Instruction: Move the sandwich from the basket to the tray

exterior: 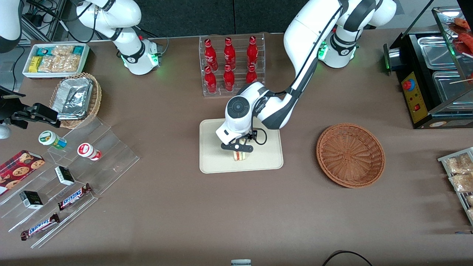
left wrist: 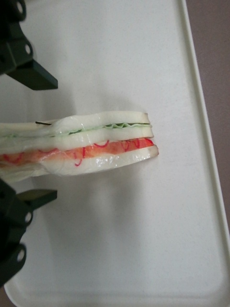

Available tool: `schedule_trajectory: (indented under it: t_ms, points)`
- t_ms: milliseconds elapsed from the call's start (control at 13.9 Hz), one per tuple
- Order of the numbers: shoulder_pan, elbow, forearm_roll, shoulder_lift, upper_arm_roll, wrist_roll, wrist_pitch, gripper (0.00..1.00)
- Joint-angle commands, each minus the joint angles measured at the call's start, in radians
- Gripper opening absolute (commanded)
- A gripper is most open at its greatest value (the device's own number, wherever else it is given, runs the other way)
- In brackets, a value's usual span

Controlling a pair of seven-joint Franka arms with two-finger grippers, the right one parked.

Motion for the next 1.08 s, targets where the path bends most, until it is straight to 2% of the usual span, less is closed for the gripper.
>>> schedule_trajectory:
  t_ms: [0,216,432,648,1008]
  points:
    - [-0.009,0.019,0.009,-0.028,0.009,-0.001,-0.023,1.0]
    - [0.002,0.095,0.009,-0.039,0.012,0.005,-0.134,1.0]
    - [0.025,0.091,0.013,-0.094,0.02,0.08,-0.171,1.0]
    - [0.104,0.083,0.009,-0.153,0.018,0.199,-0.25,1.0]
    - [0.247,-0.007,-0.002,-0.274,0.018,0.229,-0.297,1.0]
